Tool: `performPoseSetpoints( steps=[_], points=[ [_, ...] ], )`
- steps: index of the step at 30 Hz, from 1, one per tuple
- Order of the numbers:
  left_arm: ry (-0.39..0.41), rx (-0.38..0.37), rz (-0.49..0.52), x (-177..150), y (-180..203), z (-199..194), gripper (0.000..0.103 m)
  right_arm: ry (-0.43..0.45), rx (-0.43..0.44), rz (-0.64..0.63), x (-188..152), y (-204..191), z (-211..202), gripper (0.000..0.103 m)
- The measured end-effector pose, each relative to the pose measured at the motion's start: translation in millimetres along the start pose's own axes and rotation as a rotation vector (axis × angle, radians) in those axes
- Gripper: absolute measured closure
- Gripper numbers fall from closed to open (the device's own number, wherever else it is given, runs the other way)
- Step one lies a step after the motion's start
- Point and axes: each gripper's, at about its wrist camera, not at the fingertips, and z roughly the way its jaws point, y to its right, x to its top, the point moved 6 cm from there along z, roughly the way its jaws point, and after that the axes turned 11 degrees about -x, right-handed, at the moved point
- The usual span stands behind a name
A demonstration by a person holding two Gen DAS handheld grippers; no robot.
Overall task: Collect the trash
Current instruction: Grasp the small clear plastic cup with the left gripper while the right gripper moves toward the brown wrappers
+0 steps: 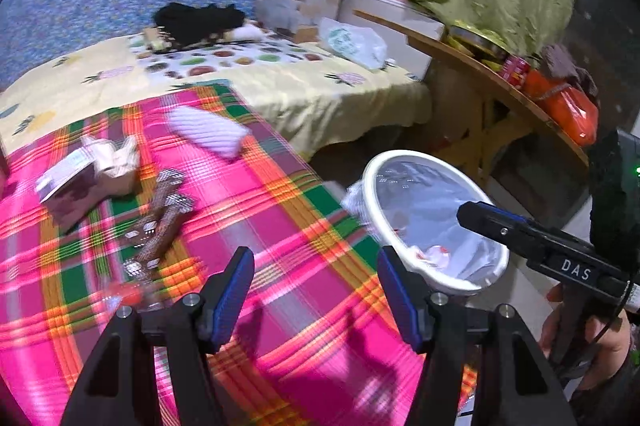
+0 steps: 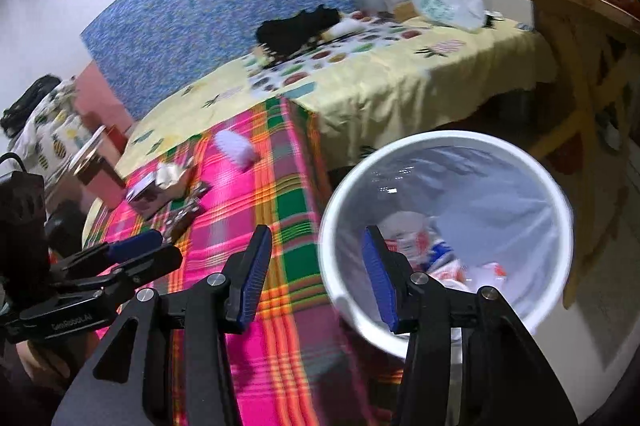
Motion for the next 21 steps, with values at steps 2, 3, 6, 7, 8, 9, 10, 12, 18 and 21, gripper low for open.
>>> performPoseSetpoints(
  steps=[2, 3, 6, 7, 8, 9, 10, 12, 18, 21],
  points=[
    [0.014, 0.03, -0.015, -5.1, -13.3, -10.1, 0.039, -0.011, 0.026, -0.023, -2.1, -12.0, 3.2, 0.055],
    [0.02, 0.045, -0.023, -7.4, -19.4, -14.3, 0.039, -0.018, 0.042, -0.038, -3.2, -18.5, 4.7, 0.054],
    [0.039, 0.086, -0.065, -14.4, -42.2, -28.5, 0.039, -0.033, 0.054, -0.073, -5.9, -32.8, 5.5, 0.055],
    [0.046, 0.104, -0.08, -16.0, -50.3, -33.5, 0.039, -0.039, 0.06, -0.086, -6.1, -37.3, 6.6, 0.055],
    [0.051, 0.119, -0.09, -17.5, -57.0, -37.5, 0.039, -0.043, 0.065, -0.095, -7.7, -41.8, 6.4, 0.055],
    [0.059, 0.134, -0.1, -18.8, -64.3, -42.2, 0.039, -0.05, 0.068, -0.106, -8.2, -46.8, 7.4, 0.055],
    [0.066, 0.143, -0.109, -18.8, -68.4, -44.8, 0.039, -0.056, 0.069, -0.115, -8.2, -50.1, 8.6, 0.055],
    [0.08, 0.164, -0.126, -20.7, -78.6, -52.1, 0.039, -0.064, 0.073, -0.137, -9.0, -58.0, 10.2, 0.055],
    [0.077, 0.208, -0.158, -28.7, -99.5, -57.0, 0.039, -0.075, 0.079, -0.18, -10.7, -72.6, 13.1, 0.055],
    [0.057, 0.213, -0.168, -34.1, -103.4, -50.7, 0.039, -0.083, 0.079, -0.187, -12.0, -76.7, 15.6, 0.055]
  ],
)
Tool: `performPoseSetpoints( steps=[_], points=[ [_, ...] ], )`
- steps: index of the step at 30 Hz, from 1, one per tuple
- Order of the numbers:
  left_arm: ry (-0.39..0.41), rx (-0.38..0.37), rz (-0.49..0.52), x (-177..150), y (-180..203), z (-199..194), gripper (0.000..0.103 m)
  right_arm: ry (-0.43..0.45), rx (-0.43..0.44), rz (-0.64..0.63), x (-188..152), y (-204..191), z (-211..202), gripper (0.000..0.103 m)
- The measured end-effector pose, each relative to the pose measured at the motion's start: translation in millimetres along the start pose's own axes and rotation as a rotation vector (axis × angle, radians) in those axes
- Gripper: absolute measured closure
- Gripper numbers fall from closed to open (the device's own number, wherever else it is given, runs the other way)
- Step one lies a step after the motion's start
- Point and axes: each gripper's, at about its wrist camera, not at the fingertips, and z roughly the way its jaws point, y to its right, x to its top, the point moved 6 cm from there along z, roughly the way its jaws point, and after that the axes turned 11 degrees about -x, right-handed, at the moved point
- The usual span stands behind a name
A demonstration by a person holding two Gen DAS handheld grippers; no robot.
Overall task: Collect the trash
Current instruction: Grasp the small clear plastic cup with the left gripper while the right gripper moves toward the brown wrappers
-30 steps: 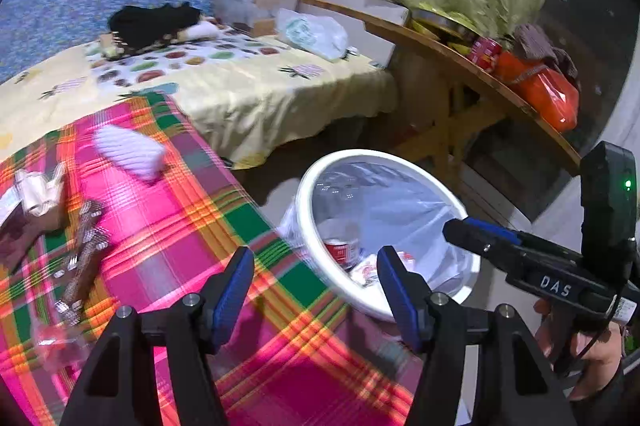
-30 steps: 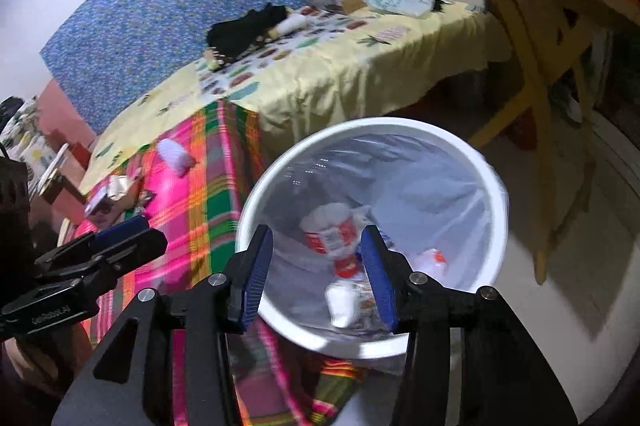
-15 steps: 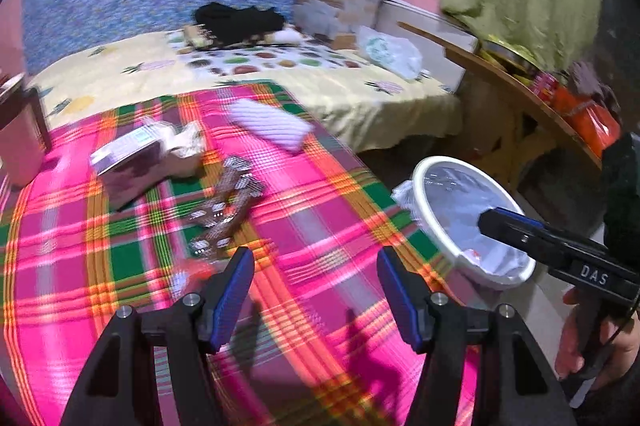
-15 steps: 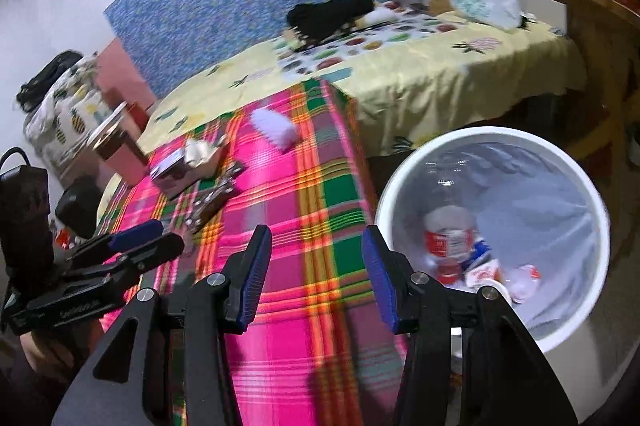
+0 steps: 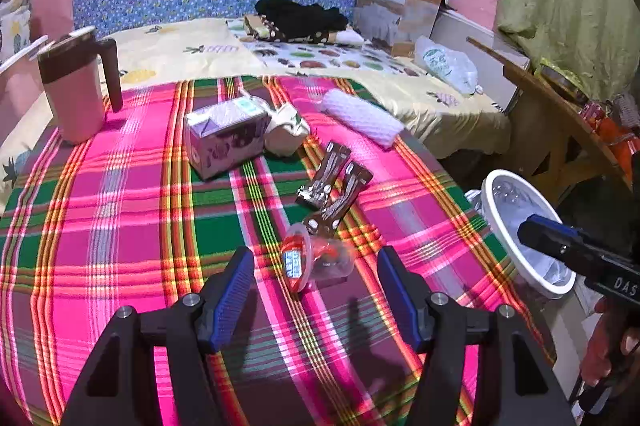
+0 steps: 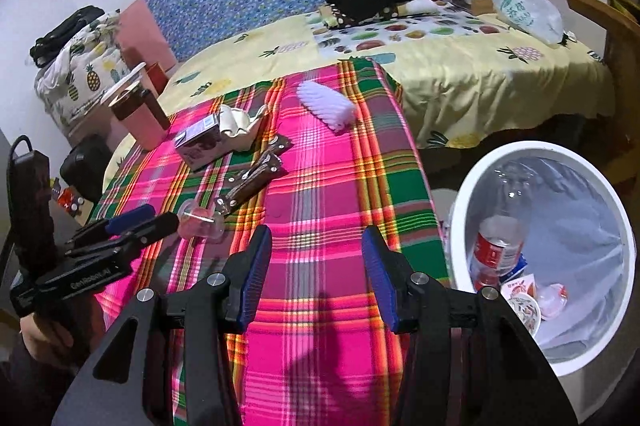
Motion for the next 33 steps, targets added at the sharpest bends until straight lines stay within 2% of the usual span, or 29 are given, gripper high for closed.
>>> performPoseSetpoints(
  steps=[13, 14, 18, 20, 33],
  points=[
    [-0.057, 0.067, 0.006, -10.2, -4.5, 32.7, 0.039, -0.027, 0.004, -0.003, -2.3, -7.3, 8.9, 0.055],
    [-0.059, 0.071, 0.004, -10.1, -5.8, 34.5, 0.041, -0.03, 0.005, -0.002, -2.4, -7.6, 9.8, 0.055],
    [-0.079, 0.077, -0.002, -11.8, -9.6, 41.0, 0.065, -0.037, 0.007, -0.005, -1.9, -9.2, 13.6, 0.055],
    [-0.082, 0.07, -0.008, -13.6, -11.5, 41.2, 0.073, -0.04, 0.008, -0.007, -1.5, -10.5, 14.9, 0.055],
    [-0.035, 0.046, -0.011, -9.1, -31.7, 17.5, 0.085, -0.068, 0.04, -0.014, 4.9, -28.3, 34.4, 0.055]
  ],
)
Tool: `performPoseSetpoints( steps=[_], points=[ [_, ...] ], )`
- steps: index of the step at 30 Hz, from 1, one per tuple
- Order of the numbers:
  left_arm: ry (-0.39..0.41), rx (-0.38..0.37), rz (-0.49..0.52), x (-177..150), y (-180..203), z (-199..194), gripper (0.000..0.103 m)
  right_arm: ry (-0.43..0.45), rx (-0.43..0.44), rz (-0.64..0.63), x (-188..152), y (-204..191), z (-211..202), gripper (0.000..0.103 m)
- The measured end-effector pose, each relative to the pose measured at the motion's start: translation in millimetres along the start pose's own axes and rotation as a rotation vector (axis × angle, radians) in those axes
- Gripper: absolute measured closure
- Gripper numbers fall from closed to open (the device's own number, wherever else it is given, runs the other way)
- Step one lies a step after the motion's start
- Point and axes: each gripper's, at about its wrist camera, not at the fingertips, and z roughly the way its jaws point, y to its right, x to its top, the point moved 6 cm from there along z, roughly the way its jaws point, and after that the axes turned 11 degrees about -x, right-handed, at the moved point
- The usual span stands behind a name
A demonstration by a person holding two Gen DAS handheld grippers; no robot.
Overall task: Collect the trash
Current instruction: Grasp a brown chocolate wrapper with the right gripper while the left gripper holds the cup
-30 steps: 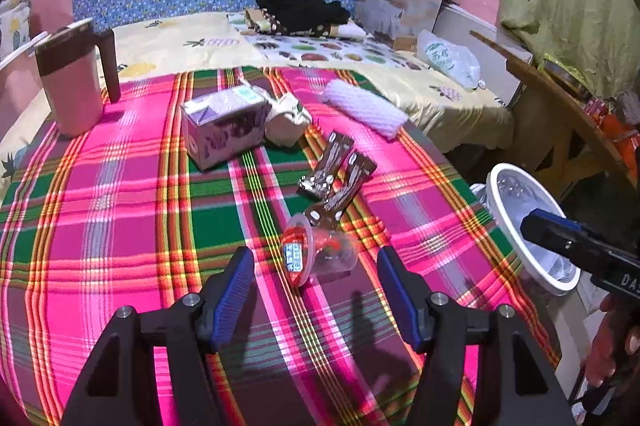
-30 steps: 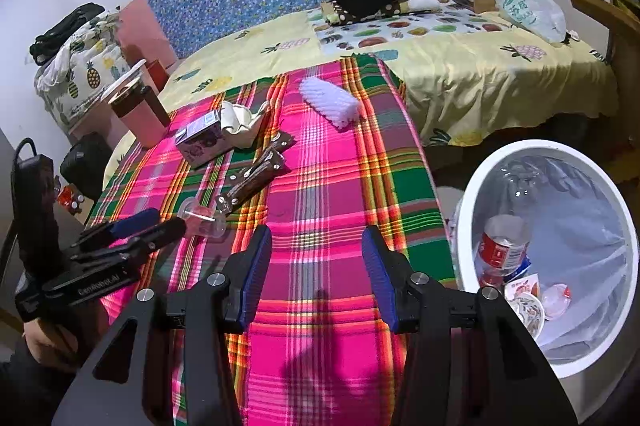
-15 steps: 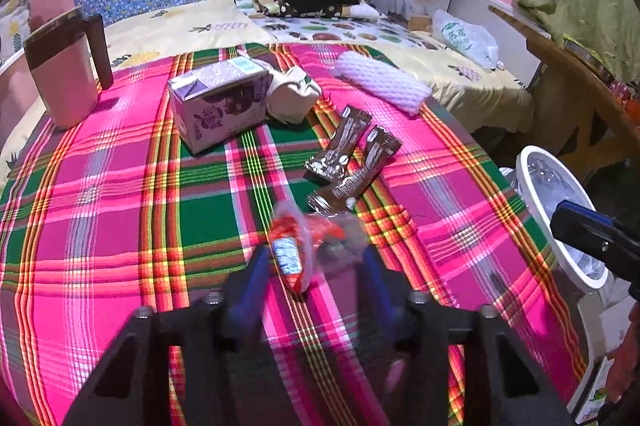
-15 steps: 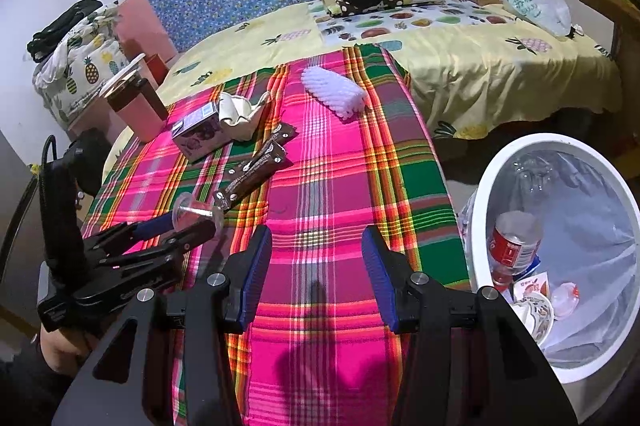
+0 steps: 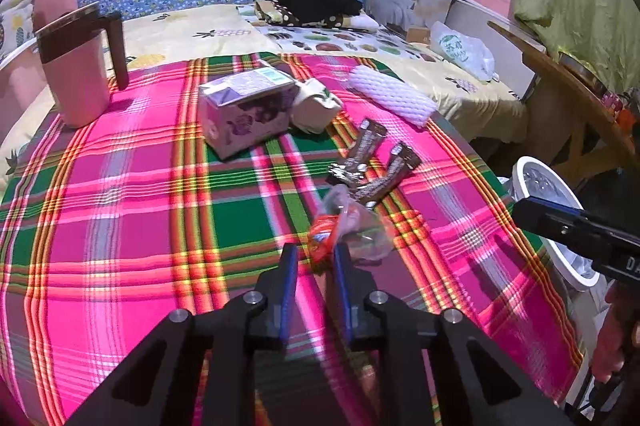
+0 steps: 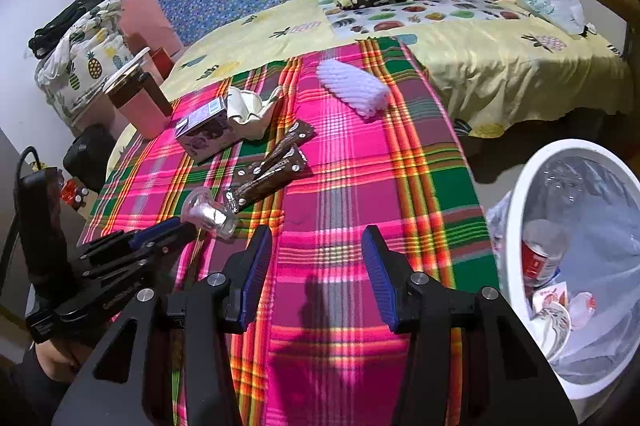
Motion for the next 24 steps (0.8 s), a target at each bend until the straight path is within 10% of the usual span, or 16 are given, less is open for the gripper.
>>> performPoseSetpoints(
  steps=[11, 17, 24],
  points=[
    [0.018, 0.002, -0.053, 7.2, -17.0, -4.6, 0.085, -0.028, 0.023, -0.013, 0.2, -11.5, 9.9, 0.055],
    [0.011, -0.105, -0.179, 1.9, -11.3, -5.2, 0.046, -0.026, 0.017, -0.008, 1.2, -6.1, 6.9, 0.055],
    [-0.017, -0.093, -0.189, 5.3, 4.2, 19.9, 0.046, -0.027, 0.02, -0.004, 2.3, -4.9, 8.3, 0.055]
  ],
)
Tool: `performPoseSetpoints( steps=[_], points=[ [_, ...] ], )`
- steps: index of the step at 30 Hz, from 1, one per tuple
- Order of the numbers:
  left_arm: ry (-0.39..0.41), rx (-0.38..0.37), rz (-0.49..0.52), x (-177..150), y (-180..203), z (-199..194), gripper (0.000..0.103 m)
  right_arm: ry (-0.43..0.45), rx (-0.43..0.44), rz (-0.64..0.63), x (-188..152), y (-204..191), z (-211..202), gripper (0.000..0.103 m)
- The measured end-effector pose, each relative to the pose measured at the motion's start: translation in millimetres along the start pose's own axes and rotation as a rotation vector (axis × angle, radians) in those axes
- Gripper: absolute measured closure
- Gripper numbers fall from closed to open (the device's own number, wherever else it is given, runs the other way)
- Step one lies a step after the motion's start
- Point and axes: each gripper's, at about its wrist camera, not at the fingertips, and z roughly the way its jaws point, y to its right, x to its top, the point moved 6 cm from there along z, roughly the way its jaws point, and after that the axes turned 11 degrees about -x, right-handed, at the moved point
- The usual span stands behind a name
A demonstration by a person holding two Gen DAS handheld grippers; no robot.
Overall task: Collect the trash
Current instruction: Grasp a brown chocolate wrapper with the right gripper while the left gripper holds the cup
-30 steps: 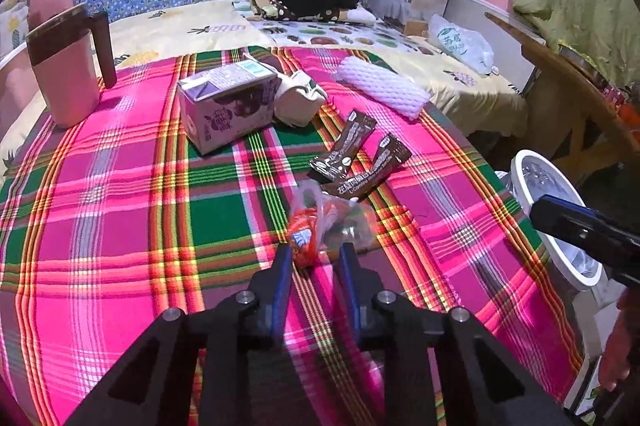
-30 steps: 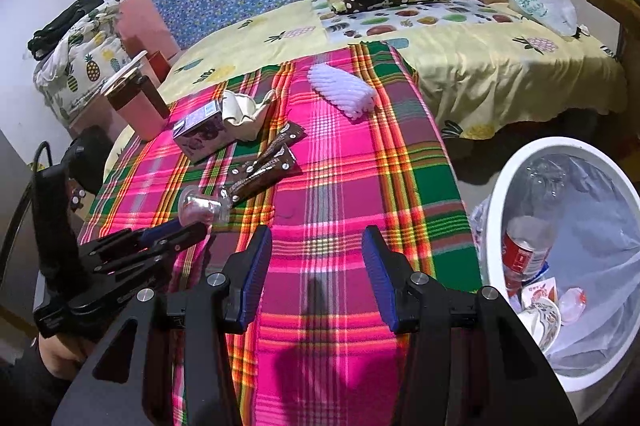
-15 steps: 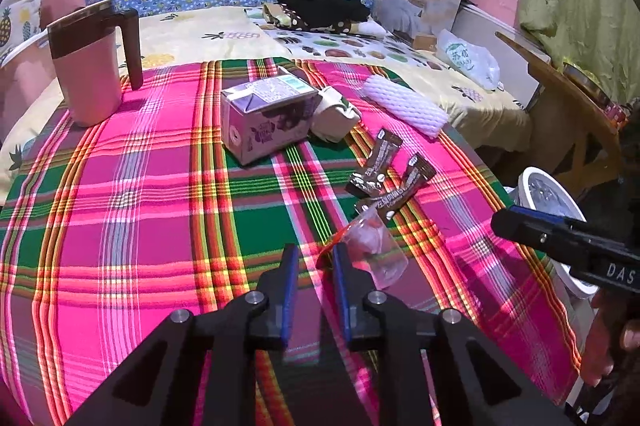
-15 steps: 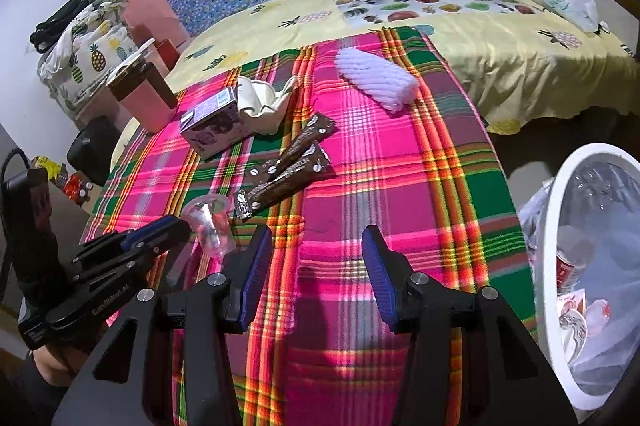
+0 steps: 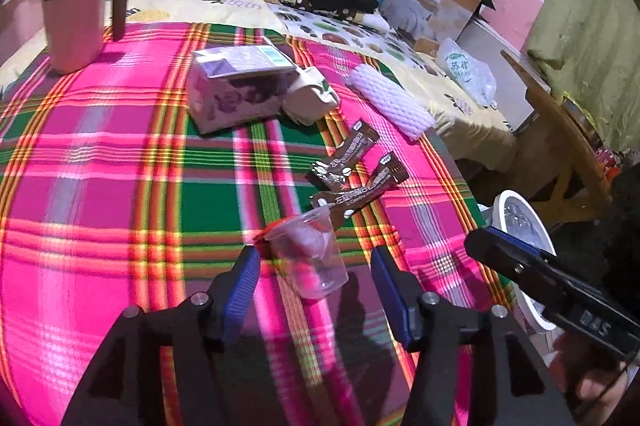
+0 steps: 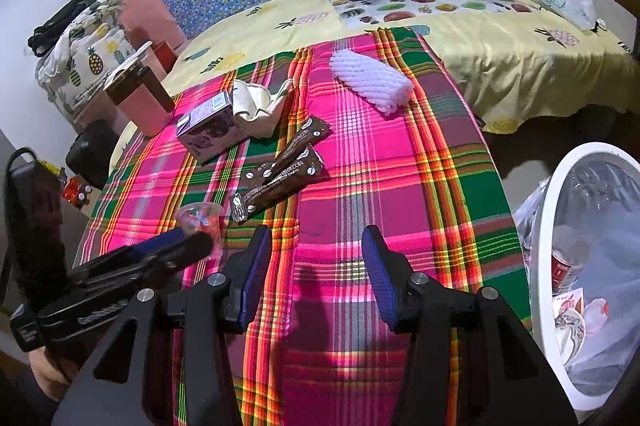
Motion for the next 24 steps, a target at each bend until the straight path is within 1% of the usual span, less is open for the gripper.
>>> performPoseSetpoints(
  steps=[1, 3, 4, 15, 19, 24],
  points=[
    [-0.007, 0.016, 0.003, -0.1, -0.5, 3.5, 0.046, -0.001, 0.001, 0.001, 0.3, -0.2, 0.2, 0.055],
    [0.008, 0.036, 0.021, 1.2, -1.8, 1.8, 0.059, 0.0, 0.002, 0.001, 1.5, -0.9, 0.3, 0.055],
    [0.009, 0.052, 0.027, 1.6, -3.7, 0.6, 0.07, 0.0, 0.003, 0.002, 1.9, -1.5, 1.0, 0.055],
    [0.069, 0.112, 0.024, 8.7, -36.4, -29.3, 0.072, -0.038, 0.047, 0.02, 10.4, -27.8, 27.4, 0.055],
    [0.073, 0.111, 0.014, 9.0, -45.0, -34.3, 0.072, -0.053, 0.053, 0.039, 14.7, -35.7, 40.9, 0.055],
    [0.074, 0.1, 0.006, 9.8, -54.2, -35.4, 0.072, -0.067, 0.031, 0.069, 19.7, -37.2, 55.5, 0.055]
  ],
)
